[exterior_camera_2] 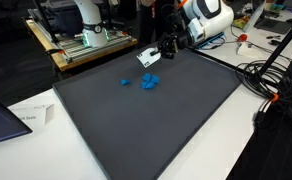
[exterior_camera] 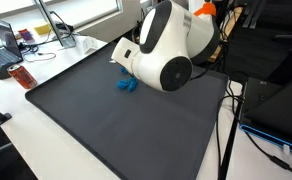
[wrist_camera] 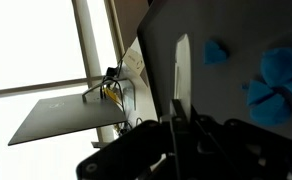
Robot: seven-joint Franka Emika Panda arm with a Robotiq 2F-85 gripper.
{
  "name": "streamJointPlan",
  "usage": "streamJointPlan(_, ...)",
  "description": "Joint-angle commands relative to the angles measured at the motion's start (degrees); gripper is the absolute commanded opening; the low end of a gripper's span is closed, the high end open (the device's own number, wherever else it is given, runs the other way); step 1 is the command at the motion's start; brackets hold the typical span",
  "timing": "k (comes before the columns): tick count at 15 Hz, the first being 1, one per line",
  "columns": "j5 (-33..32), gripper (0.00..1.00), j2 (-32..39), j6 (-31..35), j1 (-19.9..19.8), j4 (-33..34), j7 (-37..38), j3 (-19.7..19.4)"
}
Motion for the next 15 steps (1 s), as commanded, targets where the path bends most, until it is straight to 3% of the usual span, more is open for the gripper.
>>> streamJointPlan(1, 1.0, 0.01, -3.3, 0.0, -1.2, -0.7, -5.5, 0.6)
streamJointPlan(7, 6.0, 0.01, -10.5, 5.9, -5.0, -5.3, -15.2, 2.3)
streamJointPlan(15, 19.4, 0.01, -23.4, 26.7, -12.1, -21.4, -25.4, 1.3)
